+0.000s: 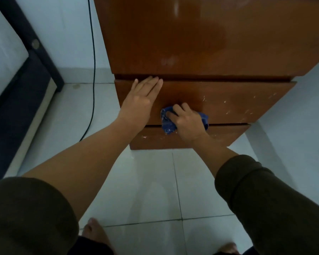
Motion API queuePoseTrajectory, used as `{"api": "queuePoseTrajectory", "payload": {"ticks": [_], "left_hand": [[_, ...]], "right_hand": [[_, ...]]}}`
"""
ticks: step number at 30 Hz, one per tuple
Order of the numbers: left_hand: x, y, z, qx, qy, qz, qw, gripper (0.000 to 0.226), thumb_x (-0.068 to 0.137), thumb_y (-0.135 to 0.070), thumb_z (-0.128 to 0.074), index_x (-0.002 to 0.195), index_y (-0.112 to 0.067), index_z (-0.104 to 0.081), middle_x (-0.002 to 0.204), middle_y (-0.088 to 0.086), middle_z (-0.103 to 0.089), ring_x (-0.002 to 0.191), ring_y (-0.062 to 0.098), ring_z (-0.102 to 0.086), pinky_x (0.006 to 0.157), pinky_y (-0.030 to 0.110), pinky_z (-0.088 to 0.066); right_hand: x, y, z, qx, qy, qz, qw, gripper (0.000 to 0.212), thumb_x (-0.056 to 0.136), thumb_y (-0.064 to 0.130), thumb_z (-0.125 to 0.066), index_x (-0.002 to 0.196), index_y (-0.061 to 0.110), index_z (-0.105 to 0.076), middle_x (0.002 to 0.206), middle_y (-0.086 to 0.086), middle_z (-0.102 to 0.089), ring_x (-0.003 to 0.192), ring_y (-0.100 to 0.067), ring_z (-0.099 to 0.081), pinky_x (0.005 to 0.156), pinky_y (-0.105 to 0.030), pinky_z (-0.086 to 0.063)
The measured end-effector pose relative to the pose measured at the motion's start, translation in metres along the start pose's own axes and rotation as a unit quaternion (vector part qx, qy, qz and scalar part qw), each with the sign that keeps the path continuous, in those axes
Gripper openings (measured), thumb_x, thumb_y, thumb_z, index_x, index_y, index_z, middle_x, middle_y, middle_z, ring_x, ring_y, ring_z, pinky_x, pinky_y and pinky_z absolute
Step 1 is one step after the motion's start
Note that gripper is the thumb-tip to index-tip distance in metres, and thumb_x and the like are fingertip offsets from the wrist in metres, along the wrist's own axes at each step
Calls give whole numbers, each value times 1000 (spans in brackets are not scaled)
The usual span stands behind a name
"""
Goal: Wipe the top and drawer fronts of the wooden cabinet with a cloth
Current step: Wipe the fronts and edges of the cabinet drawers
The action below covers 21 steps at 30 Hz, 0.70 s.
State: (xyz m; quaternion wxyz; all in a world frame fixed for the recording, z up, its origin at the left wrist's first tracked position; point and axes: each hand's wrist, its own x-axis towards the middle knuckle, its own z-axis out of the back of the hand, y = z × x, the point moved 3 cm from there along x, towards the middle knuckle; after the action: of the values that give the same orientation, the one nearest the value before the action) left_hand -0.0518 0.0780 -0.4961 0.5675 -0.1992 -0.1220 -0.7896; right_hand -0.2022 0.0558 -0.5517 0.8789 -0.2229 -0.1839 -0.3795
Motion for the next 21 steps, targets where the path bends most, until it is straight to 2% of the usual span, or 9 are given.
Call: {"api": "queuePoseTrajectory", "payload": {"ticks": [2, 5, 7, 8, 10, 11, 14, 16, 21], "left_hand": [[1, 4, -3, -5, -7, -15, 1000, 71, 70, 19, -59, 137, 0, -44, 137, 20, -50, 130, 37, -44, 110, 45, -17], [2, 4, -4, -17, -19, -27, 999, 70, 66, 22, -59, 133, 2, -49, 132, 21, -54, 125, 39, -48, 108, 47, -20], [2, 3, -3, -15, -18, -23, 999, 72, 66, 23, -61, 134, 1, -48, 132, 21, -54, 126, 38, -48, 108, 46, -20], [2, 3, -2, -14, -17, -21, 1000, 74, 65, 23, -61, 134, 1, -48, 133, 20, -53, 126, 38, -48, 108, 45, -19], [3, 2, 0, -13, -17, -18, 1000, 75, 65, 23, -62, 135, 0, -47, 133, 20, -53, 127, 37, -47, 108, 44, -19], [3, 1, 0, -12, -18, -18, 1000, 74, 66, 23, -61, 135, 0, -47, 133, 20, -53, 127, 37, -47, 108, 44, -18], [3, 0, 2, -9, -8, -17, 1000, 74, 69, 20, -60, 138, -2, -44, 137, 18, -50, 130, 35, -44, 110, 43, -16], [2, -2, 4, -5, 2, -8, 1000, 73, 75, 15, -57, 143, -6, -37, 143, 15, -44, 135, 32, -37, 114, 42, -13], [8, -16, 4, -20, 22, 13, 999, 75, 82, 11, -51, 148, -11, -24, 152, 9, -30, 143, 24, -22, 118, 38, -5]], "right_hand": [[-9, 9, -18, 10, 74, -4, 997, 32, 52, 11, -87, 82, 9, -75, 86, -10, -67, 80, -28, -48, 40, -24, -39], [-17, 17, -41, 13, 145, -31, 989, 37, 42, 12, -93, 74, 10, -74, 85, -9, -68, 68, -30, -62, 37, -21, -38], [-20, 21, -48, 23, 198, -41, 979, 31, 61, 11, -85, 90, 9, -74, 104, -10, -64, 85, -32, -61, 46, -29, -49], [-22, 19, -51, 29, 238, -60, 969, 29, 77, 12, -74, 105, 10, -69, 119, -10, -57, 100, -32, -56, 58, -35, -52], [-28, 13, -56, 29, 294, -81, 952, 30, 91, 15, -58, 121, 13, -60, 133, -7, -44, 113, -30, -47, 74, -38, -50], [-27, 13, -51, 48, 284, -90, 954, 29, 88, 16, -63, 117, 14, -62, 129, -7, -47, 109, -30, -50, 69, -37, -51], [-23, 10, -23, 74, 172, -59, 981, 33, 53, 9, -88, 82, 12, -74, 91, -10, -65, 68, -31, -61, 38, -26, -43], [-23, 1, 1, 65, 105, -52, 991, 27, 57, 6, -80, 83, 12, -75, 86, -9, -66, 65, -30, -60, 38, -24, -39], [-9, -39, 68, 35, -75, -70, 994, 20, 76, 8, -62, 93, 10, -73, 90, -14, -67, 71, -34, -61, 48, -29, -46]]}}
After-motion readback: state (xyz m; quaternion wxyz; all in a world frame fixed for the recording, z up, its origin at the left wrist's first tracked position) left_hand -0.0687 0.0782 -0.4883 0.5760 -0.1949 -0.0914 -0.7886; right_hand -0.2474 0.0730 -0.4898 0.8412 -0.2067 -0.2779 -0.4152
